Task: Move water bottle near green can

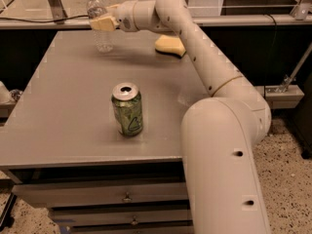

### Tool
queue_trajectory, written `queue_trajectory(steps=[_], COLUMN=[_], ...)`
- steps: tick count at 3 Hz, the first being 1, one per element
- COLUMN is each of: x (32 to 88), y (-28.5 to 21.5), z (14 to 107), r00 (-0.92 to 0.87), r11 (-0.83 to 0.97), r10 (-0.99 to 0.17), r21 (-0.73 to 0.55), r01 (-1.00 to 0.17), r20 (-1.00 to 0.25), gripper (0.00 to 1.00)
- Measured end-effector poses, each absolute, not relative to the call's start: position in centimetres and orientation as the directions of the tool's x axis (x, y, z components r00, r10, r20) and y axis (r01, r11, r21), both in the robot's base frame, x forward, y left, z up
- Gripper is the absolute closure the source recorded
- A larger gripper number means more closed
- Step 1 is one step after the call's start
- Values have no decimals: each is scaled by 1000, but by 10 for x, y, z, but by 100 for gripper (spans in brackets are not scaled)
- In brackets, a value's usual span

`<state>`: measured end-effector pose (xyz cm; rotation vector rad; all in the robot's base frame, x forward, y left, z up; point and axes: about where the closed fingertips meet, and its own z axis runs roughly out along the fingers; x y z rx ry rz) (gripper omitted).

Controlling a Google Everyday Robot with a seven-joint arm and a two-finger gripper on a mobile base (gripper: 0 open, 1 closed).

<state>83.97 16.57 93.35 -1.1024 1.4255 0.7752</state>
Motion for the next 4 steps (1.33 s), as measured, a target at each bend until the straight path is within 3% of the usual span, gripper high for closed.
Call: queue_trajectory(steps=[1, 4], x=[838, 792], y=[157, 118], z=[940, 1016], r00=[70, 144], r11=[344, 314], r10=[-197, -17], r21=[-136, -142], r01=[-929, -939], r20=[-978, -990], gripper=[100, 100])
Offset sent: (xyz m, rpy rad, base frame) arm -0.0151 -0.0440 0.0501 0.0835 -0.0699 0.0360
